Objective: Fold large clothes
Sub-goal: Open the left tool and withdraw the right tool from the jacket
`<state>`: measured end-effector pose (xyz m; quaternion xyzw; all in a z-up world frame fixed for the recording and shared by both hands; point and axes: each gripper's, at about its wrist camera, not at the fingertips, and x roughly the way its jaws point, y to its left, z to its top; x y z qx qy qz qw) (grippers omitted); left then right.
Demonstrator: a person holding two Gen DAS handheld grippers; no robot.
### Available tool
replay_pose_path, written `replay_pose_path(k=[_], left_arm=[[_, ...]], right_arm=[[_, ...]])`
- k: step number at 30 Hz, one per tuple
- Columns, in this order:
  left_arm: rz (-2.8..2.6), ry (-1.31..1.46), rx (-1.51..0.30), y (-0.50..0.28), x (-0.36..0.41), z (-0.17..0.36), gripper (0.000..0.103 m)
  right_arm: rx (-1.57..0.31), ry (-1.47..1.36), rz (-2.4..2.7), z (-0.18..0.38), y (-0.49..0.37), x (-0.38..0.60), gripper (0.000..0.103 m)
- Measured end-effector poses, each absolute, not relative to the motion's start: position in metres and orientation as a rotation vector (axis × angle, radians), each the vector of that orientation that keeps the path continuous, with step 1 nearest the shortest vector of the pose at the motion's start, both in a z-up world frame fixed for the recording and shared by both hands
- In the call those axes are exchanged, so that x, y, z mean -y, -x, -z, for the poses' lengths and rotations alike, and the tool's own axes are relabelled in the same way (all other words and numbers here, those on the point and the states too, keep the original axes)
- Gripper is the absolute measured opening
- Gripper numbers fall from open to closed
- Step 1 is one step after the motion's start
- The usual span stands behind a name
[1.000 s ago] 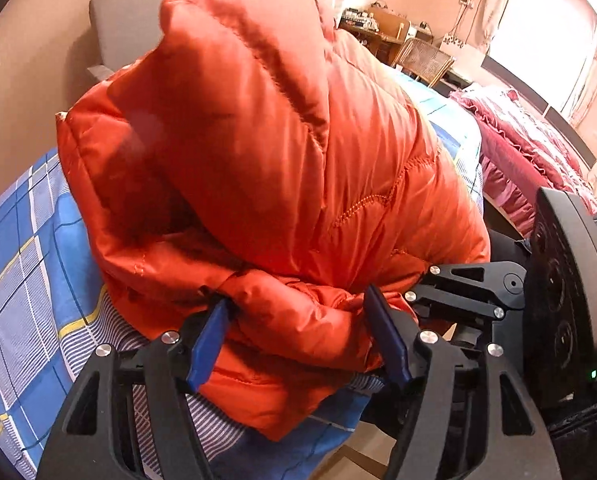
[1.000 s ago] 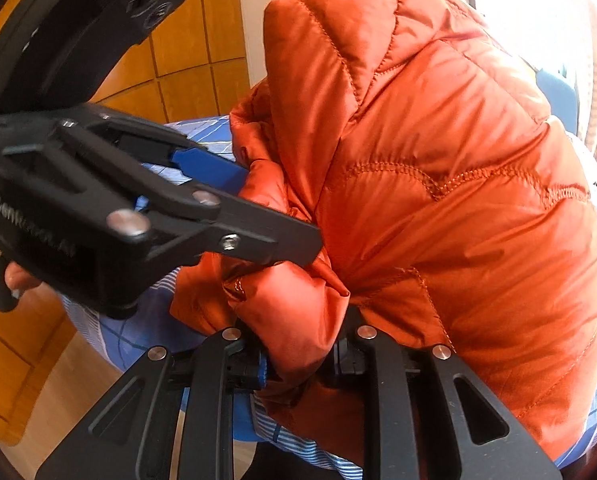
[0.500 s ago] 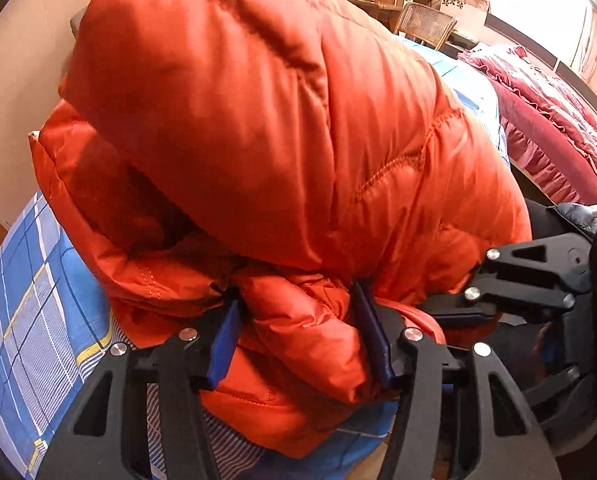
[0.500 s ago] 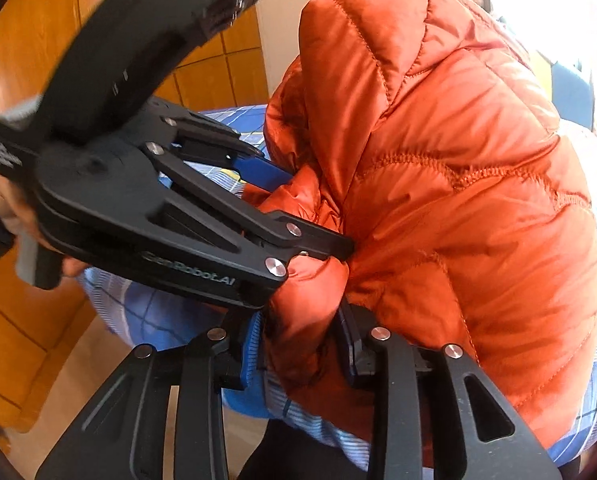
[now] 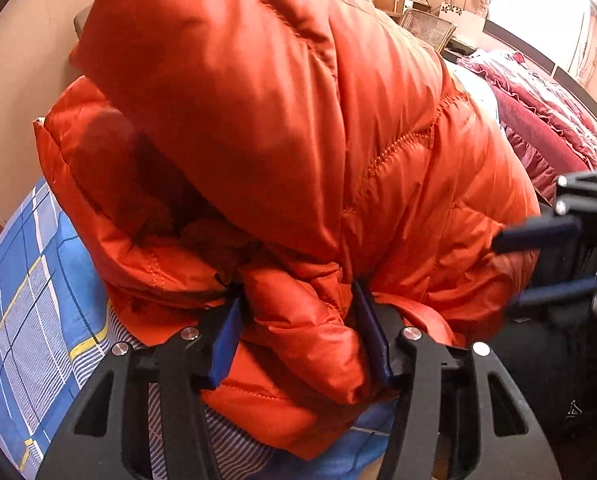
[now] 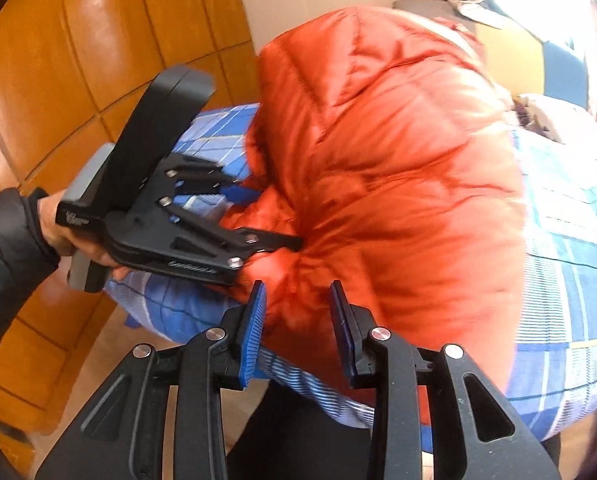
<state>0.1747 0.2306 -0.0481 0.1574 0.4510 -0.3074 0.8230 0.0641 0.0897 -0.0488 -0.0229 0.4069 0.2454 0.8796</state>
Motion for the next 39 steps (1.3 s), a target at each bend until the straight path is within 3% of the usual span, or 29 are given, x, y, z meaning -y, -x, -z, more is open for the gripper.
replay_pose_path(k=[2, 5, 20, 30, 39], left_arm=[[0.652, -0.359, -0.952, -0.171, -0.228, 0.049, 0.053], [0.651, -0.395, -0.947, -0.167, -0.223, 0.047, 0.053], [0.682, -0.696, -0.865, -0.136, -0.202, 0.042, 0.048], [0.763, -0.72, -0.846, -0.138, -0.21, 0.043, 0.048], [0.781, -0.71, -0.841, -0.14, -0.208, 0.041, 0.048]], right_arm=[[-0.844, 0.05, -0.498, 0.048, -0.067, -0.083, 0.032], [-0.807, 0.068, -0.484, 0.043, -0.067, -0.071, 0.046], [-0.798, 0.278, -0.789, 0.038, -0.078, -0.026, 0.046], [-0.793, 0.65, -0.802, 0.036, -0.092, 0.003, 0.046], [-0.801, 0.781, -0.788, 0.033, -0.096, 0.009, 0.046]])
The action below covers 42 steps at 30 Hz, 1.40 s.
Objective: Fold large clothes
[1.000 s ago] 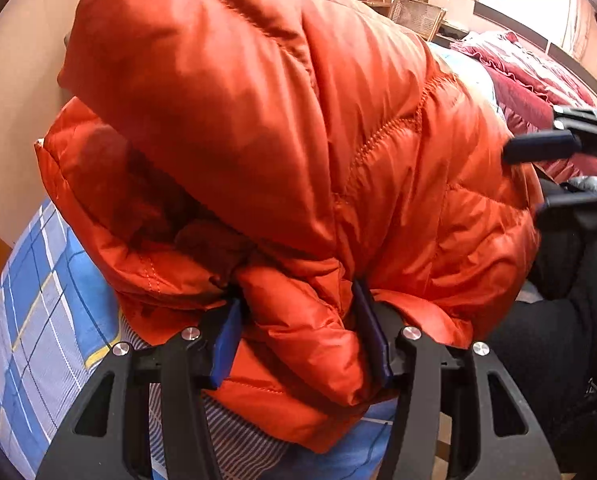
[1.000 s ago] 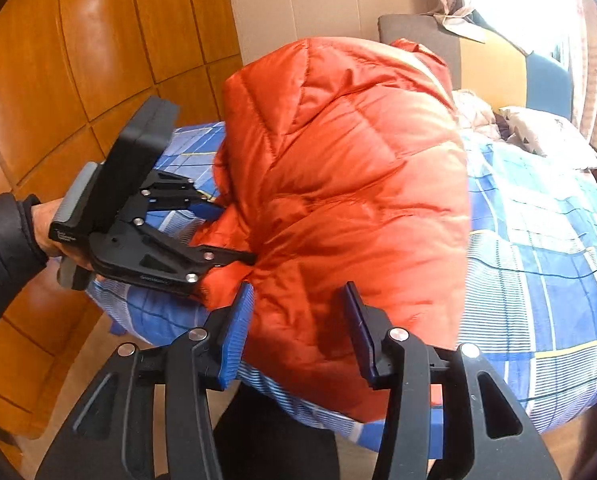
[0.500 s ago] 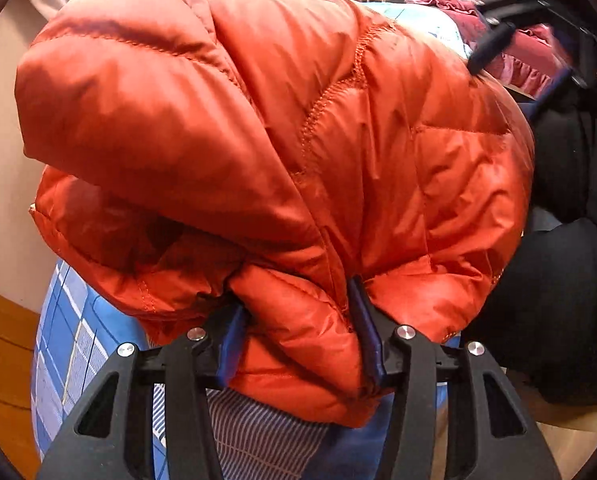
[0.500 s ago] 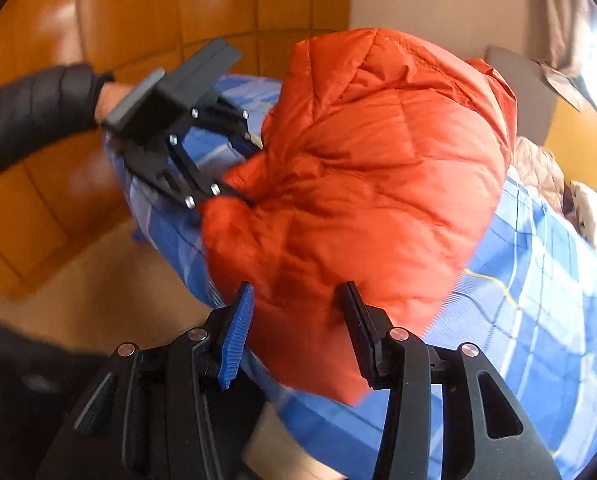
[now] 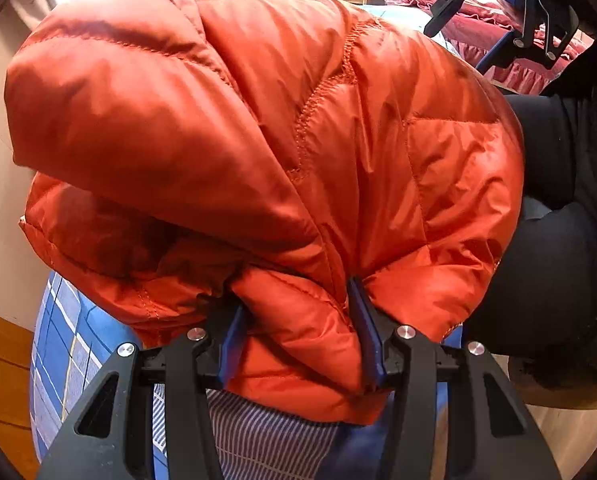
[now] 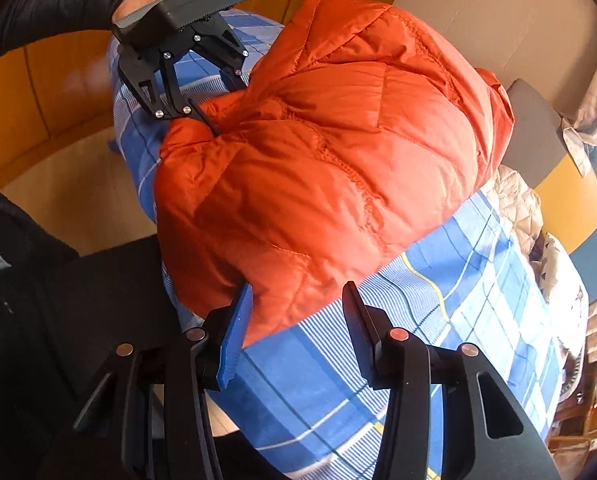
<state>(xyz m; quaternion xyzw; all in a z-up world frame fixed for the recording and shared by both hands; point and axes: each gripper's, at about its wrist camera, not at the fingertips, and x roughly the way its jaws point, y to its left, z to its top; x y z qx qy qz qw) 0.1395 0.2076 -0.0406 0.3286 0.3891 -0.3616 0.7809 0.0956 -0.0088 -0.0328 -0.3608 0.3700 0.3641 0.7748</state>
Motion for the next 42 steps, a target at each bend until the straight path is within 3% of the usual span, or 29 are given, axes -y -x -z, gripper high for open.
replay_pose_path(k=[3, 5, 14, 27, 42], left_arm=[[0.767, -0.676, -0.848, -0.14, -0.212, 0.044, 0.048], [0.737, -0.635, -0.843, -0.139, -0.217, 0.049, 0.048], [0.554, -0.463, -0.815, -0.125, -0.228, 0.059, 0.048], [0.376, -0.314, -0.779, -0.105, -0.233, 0.07, 0.046], [0.359, -0.292, -0.762, -0.098, -0.233, 0.072, 0.045]], right_arm=[[-0.819, 0.787, -0.779, 0.033, -0.097, 0.013, 0.048], [-0.827, 0.747, -0.741, 0.032, -0.1, 0.017, 0.057], [-0.892, 0.024, -0.164, 0.019, -0.147, 0.062, 0.058], [-0.823, -0.054, -0.117, -0.006, -0.19, 0.011, 0.044], [-0.766, -0.096, -0.071, -0.018, -0.238, -0.049, 0.042]])
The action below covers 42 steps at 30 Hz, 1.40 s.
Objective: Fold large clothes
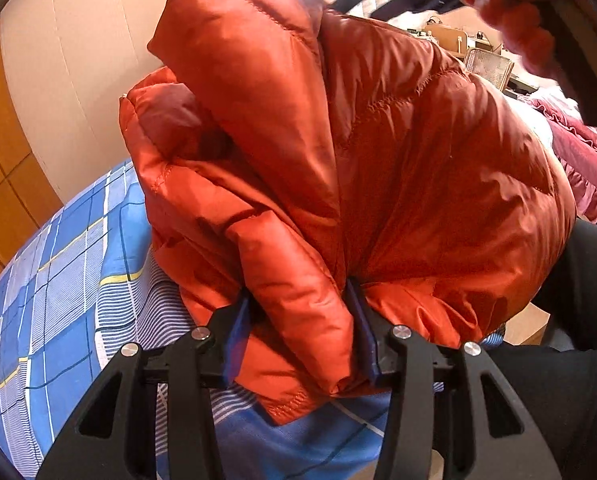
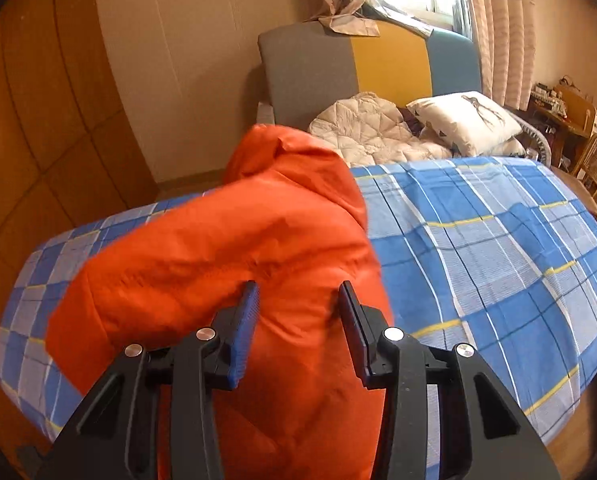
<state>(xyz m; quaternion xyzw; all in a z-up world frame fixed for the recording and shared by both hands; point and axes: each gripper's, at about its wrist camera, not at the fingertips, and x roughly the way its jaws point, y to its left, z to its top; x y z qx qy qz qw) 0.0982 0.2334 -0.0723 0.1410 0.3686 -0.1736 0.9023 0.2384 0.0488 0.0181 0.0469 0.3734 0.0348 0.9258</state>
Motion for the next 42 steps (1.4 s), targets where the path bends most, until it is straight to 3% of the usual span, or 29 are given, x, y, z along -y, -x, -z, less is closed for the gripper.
replay_pose_path(k=[22, 27, 29, 31, 32, 37, 42], left_arm=[[0.391, -0.251, -0.772, -0.101, -0.236, 0.075, 0.045], [0.377, -0.294, -0.797, -0.106, -0.226, 0.072, 0.044], [0.382, -0.302, -0.811, -0.108, -0.224, 0.07, 0.044], [0.381, -0.329, -0.812, -0.109, -0.22, 0.069, 0.045], [0.377, -0.339, -0.813, -0.11, -0.218, 0.067, 0.045], [0.371, -0.384, -0.809, -0.111, -0.211, 0.064, 0.045], [0.374, -0.384, -0.808, -0.112, -0.207, 0.064, 0.045]], right_arm=[[-0.987, 0.126, -0.07, 0.065, -0.305, -0.114, 0.042], [-1.02, 0.153, -0.093, 0.059, -0.304, -0.111, 0.042], [-1.002, 0.127, -0.122, 0.048, -0.299, -0.105, 0.048], [-0.978, 0.058, -0.163, 0.032, -0.289, -0.089, 0.076], [-0.952, 0.031, -0.188, 0.023, -0.283, -0.081, 0.081], [-0.919, -0.074, -0.249, 0.008, -0.261, -0.034, 0.093], [-1.004, -0.255, -0.345, 0.031, -0.257, 0.019, 0.098]])
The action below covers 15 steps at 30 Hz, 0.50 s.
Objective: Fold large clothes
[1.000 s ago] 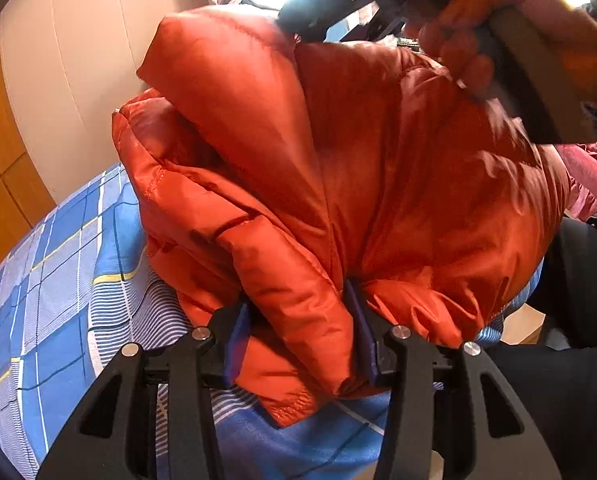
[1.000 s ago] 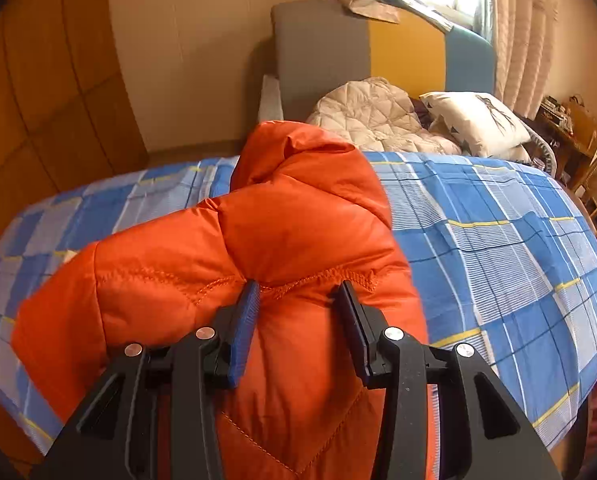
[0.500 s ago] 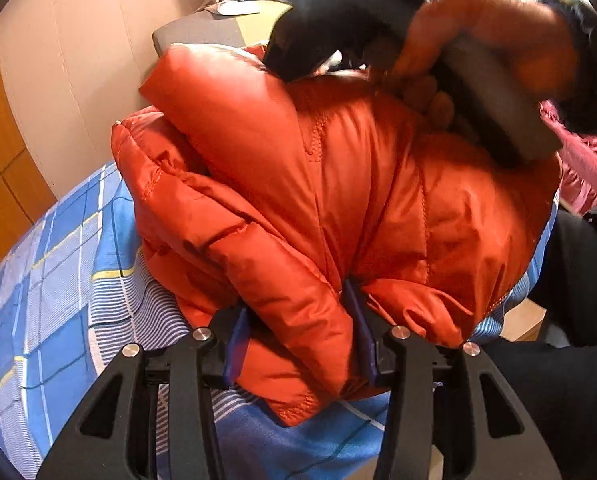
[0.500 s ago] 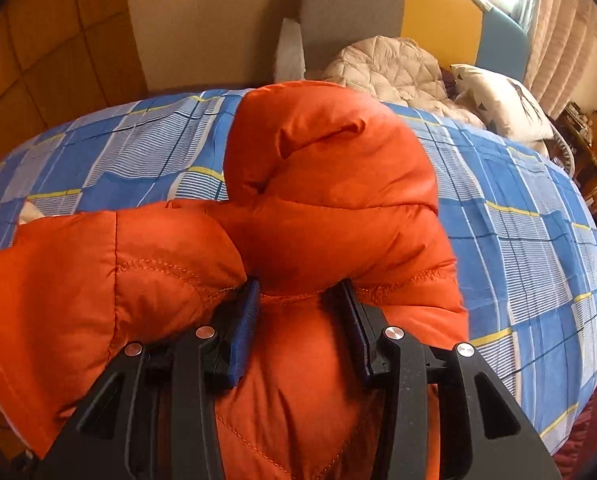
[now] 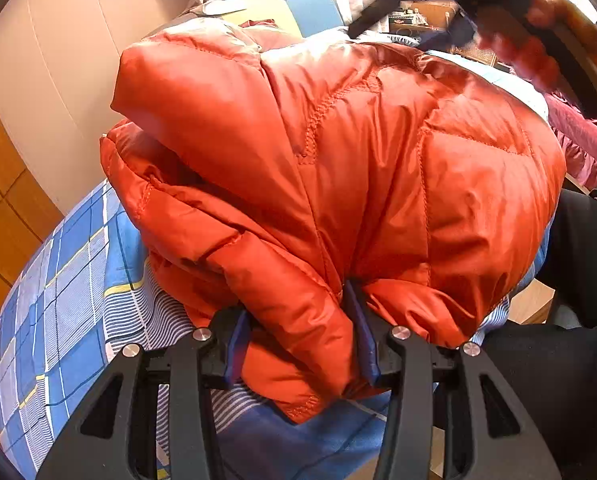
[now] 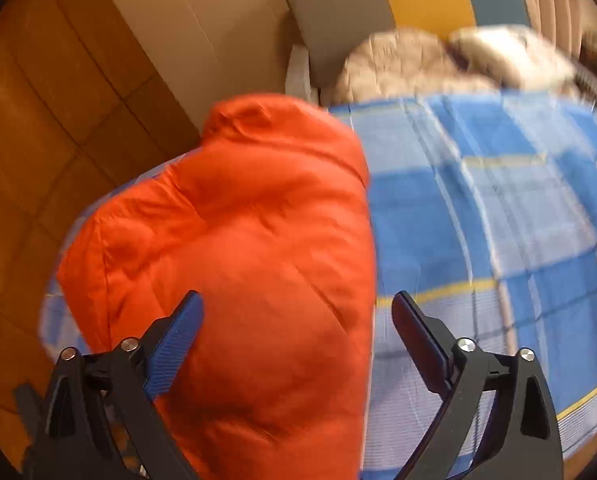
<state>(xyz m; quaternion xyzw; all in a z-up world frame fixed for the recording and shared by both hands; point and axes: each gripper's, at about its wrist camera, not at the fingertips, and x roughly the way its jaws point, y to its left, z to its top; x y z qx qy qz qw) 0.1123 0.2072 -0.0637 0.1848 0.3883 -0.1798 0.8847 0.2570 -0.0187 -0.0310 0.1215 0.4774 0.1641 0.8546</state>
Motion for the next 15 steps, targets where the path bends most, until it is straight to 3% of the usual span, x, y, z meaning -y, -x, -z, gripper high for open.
replay_pose_path(k=[5, 15], left_arm=[[0.376, -0.373, -0.806, -0.111, -0.207, 0.066, 0.045], [0.397, -0.361, -0.804, -0.11, -0.224, 0.07, 0.045]], right_arm=[[-1.071, -0.414, -0.495, 0.063, -0.255, 0.039, 0.1], [-1.123, -0.453, -0.61, 0.084, -0.259, 0.023, 0.1]])
